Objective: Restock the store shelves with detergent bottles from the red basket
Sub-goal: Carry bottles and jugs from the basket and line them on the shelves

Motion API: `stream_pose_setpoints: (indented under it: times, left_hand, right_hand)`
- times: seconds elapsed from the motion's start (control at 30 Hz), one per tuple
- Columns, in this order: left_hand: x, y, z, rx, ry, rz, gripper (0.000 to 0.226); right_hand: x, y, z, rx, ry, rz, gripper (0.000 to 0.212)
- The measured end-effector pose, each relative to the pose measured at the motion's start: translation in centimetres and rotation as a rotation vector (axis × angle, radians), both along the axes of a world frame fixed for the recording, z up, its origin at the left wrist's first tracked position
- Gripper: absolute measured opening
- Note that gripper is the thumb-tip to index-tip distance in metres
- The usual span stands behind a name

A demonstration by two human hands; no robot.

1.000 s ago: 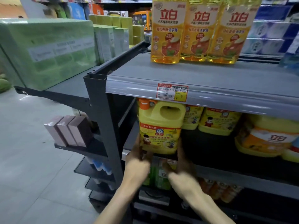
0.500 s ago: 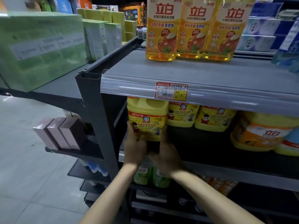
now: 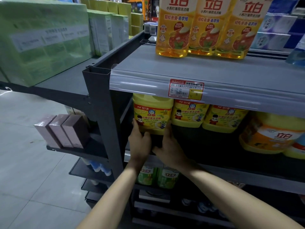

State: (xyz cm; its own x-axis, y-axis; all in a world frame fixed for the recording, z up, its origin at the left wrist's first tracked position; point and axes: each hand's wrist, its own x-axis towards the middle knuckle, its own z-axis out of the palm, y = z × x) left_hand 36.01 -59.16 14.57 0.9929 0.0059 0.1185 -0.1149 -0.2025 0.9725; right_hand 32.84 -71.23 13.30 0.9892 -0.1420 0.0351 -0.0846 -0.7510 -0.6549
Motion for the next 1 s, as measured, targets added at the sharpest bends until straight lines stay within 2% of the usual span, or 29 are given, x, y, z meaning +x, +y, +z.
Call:
stream_pose_setpoints:
  times: [0.17, 0.33, 0.57, 0.8, 0.9, 1.0]
  left_hand:
    - [0.1, 0.3, -0.3, 0.005, -0.006, -0.043, 0.069]
    - [0.6, 0.9, -0.5, 0.021, 0.024, -0.037, 0.061]
    - [0.4, 1.0, -0.9, -0.017, 0.052, -0.042, 0.067]
    - [0.9, 1.8, -1.1, 0.087, 0.05, -0.094, 0.067]
    - [0.7, 1.8, -0.5, 0.158, 0.021, -0.146, 0.059]
    - [-0.1, 1.0, 0.3, 0.281, 0.034, -0.159, 0.053]
  right_hand:
    - [0.3, -0.2, -0.6, -0.031, 0.012, -0.016, 0.126]
    - [-0.1, -0.6, -1.3, 0.023, -0.025, -0.058, 0.128]
    - [-0.9, -1.0, -1.5, 0.025, -0.008, -0.063, 0.125]
    - [-1.0, -1.8, -1.0, -0.038, 0.018, -0.013, 0.12]
    - [-1.6, -2.9, -0.3, -0.021, 0.003, 0.027, 0.108]
    - [-3.7, -4.8, 0.4, -0.091, 0.037, 0.053, 0.083]
